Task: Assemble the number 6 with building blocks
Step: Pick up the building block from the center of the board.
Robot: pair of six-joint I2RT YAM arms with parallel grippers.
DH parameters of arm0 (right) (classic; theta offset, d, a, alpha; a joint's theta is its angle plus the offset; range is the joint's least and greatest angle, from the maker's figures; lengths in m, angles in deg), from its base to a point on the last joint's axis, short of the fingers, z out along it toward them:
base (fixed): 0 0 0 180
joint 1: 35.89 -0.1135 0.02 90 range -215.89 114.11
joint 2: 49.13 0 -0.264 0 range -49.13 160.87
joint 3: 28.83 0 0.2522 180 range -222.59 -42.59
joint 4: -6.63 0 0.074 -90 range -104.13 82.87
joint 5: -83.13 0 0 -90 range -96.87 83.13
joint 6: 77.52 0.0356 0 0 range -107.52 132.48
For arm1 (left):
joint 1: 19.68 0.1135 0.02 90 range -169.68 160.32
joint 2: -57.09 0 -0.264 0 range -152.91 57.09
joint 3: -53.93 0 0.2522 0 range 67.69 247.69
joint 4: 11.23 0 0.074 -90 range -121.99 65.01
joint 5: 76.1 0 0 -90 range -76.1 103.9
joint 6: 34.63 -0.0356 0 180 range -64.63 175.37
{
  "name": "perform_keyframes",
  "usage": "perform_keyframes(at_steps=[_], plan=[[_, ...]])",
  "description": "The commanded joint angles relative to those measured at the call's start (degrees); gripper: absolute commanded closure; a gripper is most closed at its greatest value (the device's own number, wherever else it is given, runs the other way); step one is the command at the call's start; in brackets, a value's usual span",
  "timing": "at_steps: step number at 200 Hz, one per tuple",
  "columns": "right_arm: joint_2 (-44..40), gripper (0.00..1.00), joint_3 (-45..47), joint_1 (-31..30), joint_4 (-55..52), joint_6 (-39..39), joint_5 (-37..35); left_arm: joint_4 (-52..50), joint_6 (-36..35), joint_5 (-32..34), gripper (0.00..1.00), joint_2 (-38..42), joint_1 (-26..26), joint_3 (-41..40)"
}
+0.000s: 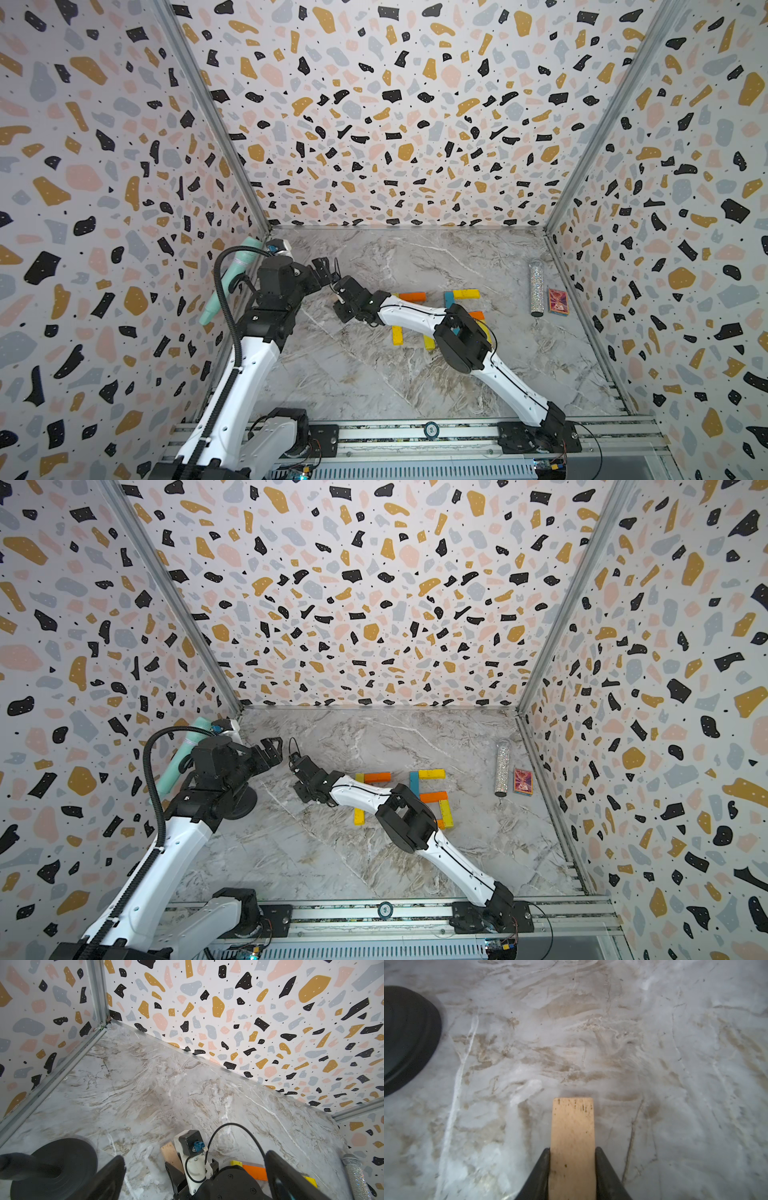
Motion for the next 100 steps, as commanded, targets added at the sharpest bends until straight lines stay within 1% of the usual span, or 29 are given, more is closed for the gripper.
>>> perform_keyframes(at_steps=[1,26,49,64,78,100], plan=[[-3.55,0.70,6.62,-0.29,-2.91,-1.77,3.85,-0.94,-0.40,-3.67,0.01,0.89,0.47,3.53],[-10.32,0.75,14.11,-0.66,0.14,-3.97,4.89,-3.79,-1.11,-4.36,0.01,1.07,0.47,6.53],[-19.52,0.77,24.18,-0.92,4.28,-5.42,6.67,-3.80,-0.45,-6.14,0.01,2.28,0.47,6.29],[-27.05,0.77,32.18,-0.96,8.32,-5.96,9.02,-3.18,-0.52,-9.09,0.01,2.69,0.47,5.16],[-34.18,0.78,39.31,-0.94,10.67,-7.37,11.71,-1.57,-1.62,-13.74,0.01,2.98,0.47,3.25],[-44.06,0.78,51.92,-0.87,12.86,-9.92,14.22,1.97,0.37,-18.41,0.00,3.74,0.43,-1.54]])
